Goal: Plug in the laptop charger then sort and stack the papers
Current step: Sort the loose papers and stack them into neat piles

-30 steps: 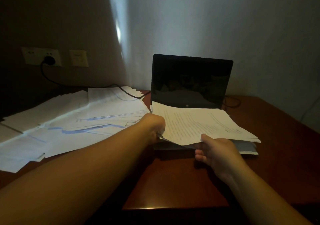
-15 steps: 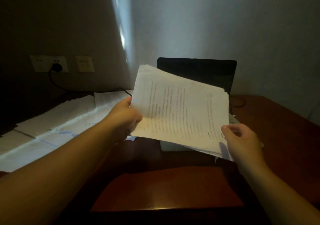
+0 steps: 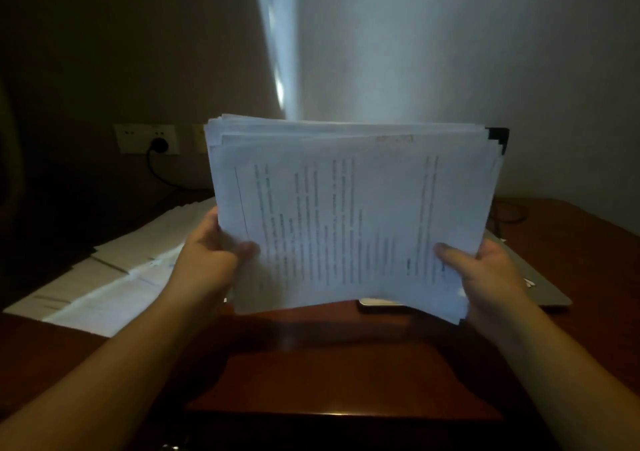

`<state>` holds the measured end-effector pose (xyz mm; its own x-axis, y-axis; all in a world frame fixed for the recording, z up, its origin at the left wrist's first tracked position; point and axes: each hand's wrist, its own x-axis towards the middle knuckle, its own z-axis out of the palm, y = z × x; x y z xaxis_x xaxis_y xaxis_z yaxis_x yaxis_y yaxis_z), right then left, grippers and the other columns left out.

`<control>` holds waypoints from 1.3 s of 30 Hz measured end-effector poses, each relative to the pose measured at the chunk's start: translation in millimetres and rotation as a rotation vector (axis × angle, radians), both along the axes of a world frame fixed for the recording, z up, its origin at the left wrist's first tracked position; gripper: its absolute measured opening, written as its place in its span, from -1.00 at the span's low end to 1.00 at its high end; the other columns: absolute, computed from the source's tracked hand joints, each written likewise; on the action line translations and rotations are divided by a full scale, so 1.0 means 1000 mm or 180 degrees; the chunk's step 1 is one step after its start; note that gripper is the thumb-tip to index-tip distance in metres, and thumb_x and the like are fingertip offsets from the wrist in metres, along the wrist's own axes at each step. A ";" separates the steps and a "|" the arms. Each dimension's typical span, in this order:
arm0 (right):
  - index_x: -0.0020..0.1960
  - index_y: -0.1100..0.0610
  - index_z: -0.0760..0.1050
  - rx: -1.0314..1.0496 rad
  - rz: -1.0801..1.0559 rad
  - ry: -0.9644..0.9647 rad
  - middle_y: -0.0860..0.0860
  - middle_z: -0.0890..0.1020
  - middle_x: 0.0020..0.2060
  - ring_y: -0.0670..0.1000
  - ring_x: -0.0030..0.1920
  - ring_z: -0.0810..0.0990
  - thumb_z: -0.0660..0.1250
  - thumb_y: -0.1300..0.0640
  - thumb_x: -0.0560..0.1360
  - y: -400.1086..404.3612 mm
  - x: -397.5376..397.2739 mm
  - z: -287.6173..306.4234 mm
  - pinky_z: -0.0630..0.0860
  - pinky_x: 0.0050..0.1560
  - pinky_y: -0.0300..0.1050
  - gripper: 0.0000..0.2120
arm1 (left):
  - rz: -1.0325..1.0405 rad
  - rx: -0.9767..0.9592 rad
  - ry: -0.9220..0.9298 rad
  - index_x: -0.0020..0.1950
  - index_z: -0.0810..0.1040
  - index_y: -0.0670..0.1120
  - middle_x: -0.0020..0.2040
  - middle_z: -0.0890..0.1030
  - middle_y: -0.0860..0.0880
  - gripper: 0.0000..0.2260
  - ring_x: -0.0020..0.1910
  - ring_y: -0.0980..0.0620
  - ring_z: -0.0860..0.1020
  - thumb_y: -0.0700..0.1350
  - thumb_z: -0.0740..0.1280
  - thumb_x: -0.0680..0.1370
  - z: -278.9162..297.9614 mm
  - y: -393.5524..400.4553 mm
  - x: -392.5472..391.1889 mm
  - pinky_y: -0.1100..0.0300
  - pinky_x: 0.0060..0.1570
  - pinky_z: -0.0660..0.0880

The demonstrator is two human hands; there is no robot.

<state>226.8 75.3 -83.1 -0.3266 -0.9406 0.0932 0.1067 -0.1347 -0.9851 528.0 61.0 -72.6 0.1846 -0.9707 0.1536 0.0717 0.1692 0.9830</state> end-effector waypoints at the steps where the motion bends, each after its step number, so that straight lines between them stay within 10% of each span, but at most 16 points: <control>1: 0.03 0.00 0.55 -0.0110 -0.0058 -0.0041 -0.02 0.70 -0.09 0.08 -0.02 0.66 0.36 0.30 0.52 0.001 0.004 0.001 0.57 -0.13 0.05 -0.79 | 0.0075 -0.0105 -0.0002 0.20 0.48 0.22 0.23 0.55 0.06 -0.50 0.24 -0.07 0.51 -0.40 0.27 0.56 -0.001 0.004 0.001 -0.14 -0.01 0.55; 5: 0.06 0.01 0.57 -0.0296 -0.0048 0.0013 0.01 0.70 0.00 0.14 0.05 0.65 0.38 0.33 0.50 0.010 0.013 -0.005 0.59 -0.01 0.16 -0.75 | 0.0280 -0.0359 -0.0384 0.32 0.40 0.20 0.20 0.52 0.15 -0.52 0.22 0.02 0.49 -0.27 0.36 0.54 -0.011 0.021 0.001 -0.15 0.09 0.55; 11: 0.05 -0.02 0.56 -0.0130 0.0294 0.0425 -0.09 0.71 -0.13 0.01 -0.06 0.68 0.38 0.30 0.49 0.027 0.013 -0.024 0.56 -0.22 -0.17 -0.75 | 0.0339 -0.0011 -0.0318 0.11 0.51 0.20 0.11 0.62 0.13 -0.78 0.13 0.00 0.59 -0.10 0.38 0.56 -0.038 0.034 0.006 -0.16 0.02 0.61; 19: 0.04 -0.02 0.48 -0.0124 0.0170 0.0400 0.05 0.64 -0.02 0.13 -0.01 0.64 0.44 0.24 0.46 0.024 0.019 -0.019 0.61 -0.11 0.19 -0.74 | 0.0412 -0.0510 -0.0441 0.16 0.42 0.24 0.10 0.55 0.19 -0.70 0.06 0.12 0.54 -0.15 0.35 0.59 -0.027 0.030 -0.004 0.07 -0.10 0.56; 25: 0.01 -0.04 0.48 0.0143 0.0311 0.0481 0.04 0.64 -0.03 0.05 -0.03 0.62 0.42 0.25 0.46 0.029 0.020 -0.034 0.53 -0.19 -0.08 -0.74 | 0.0383 -0.0134 -0.0735 0.24 0.40 0.16 0.11 0.53 0.20 -0.68 0.05 0.16 0.53 -0.09 0.39 0.55 -0.056 0.034 0.001 0.28 -0.25 0.56; 33: -0.01 0.06 0.49 0.0400 0.0244 0.0180 0.13 0.64 -0.09 0.19 -0.12 0.64 0.38 0.28 0.52 0.025 0.026 -0.026 0.56 -0.43 -0.01 -0.84 | 0.0388 0.0133 -0.0732 0.18 0.45 0.18 0.11 0.59 0.09 -0.74 0.06 -0.01 0.62 -0.01 0.40 0.54 -0.042 0.024 0.005 -0.09 -0.05 0.66; 39: 0.07 0.15 0.55 0.0409 0.0340 -0.0747 0.16 0.71 -0.06 0.22 -0.04 0.69 0.34 0.34 0.51 0.023 0.041 -0.018 0.61 -0.13 0.13 -0.82 | 0.0039 0.0561 0.2116 0.43 0.42 0.13 0.31 0.54 -0.14 -0.39 0.14 -0.21 0.64 -0.02 0.43 0.37 -0.036 0.029 0.001 -0.24 0.14 0.56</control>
